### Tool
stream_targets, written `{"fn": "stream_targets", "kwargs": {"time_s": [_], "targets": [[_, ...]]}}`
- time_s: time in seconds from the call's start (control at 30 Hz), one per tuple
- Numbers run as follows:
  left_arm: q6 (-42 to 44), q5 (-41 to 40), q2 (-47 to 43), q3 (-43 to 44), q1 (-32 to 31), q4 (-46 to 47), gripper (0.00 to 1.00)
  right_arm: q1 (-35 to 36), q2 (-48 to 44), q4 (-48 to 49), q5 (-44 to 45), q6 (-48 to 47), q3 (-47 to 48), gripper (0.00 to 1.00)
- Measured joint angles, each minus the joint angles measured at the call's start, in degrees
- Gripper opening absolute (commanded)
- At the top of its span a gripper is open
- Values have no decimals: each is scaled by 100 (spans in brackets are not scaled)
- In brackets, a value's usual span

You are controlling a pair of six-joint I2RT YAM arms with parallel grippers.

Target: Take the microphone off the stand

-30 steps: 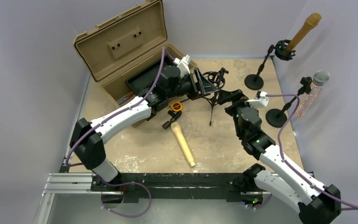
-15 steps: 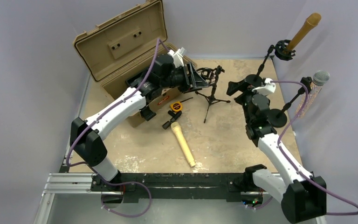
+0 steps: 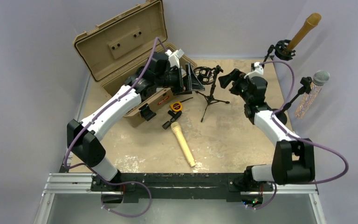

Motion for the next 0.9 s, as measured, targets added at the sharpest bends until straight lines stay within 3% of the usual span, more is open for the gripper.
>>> {"fn": "stream_targets", "kwargs": {"time_s": [0.23, 0.47, 0.57, 0.63, 0.9], "targets": [[734, 66, -590, 0, 37, -667, 88, -63, 1036, -120, -240, 269, 1169, 87], [1714, -925, -2400, -544, 74, -892, 88, -66, 1670, -608, -345, 413, 1668, 80], [2004, -1290, -2951, -800, 74, -863, 88, -68, 1768, -796, -387, 409, 1727, 71], [2127, -1408, -3117, -916, 74, -863, 88, -68, 1862, -909, -428, 382, 1825, 66], [2435, -1703, -3095, -1143, -76, -894, 88, -66, 2415, -1351, -892, 173, 2192, 64]]}}
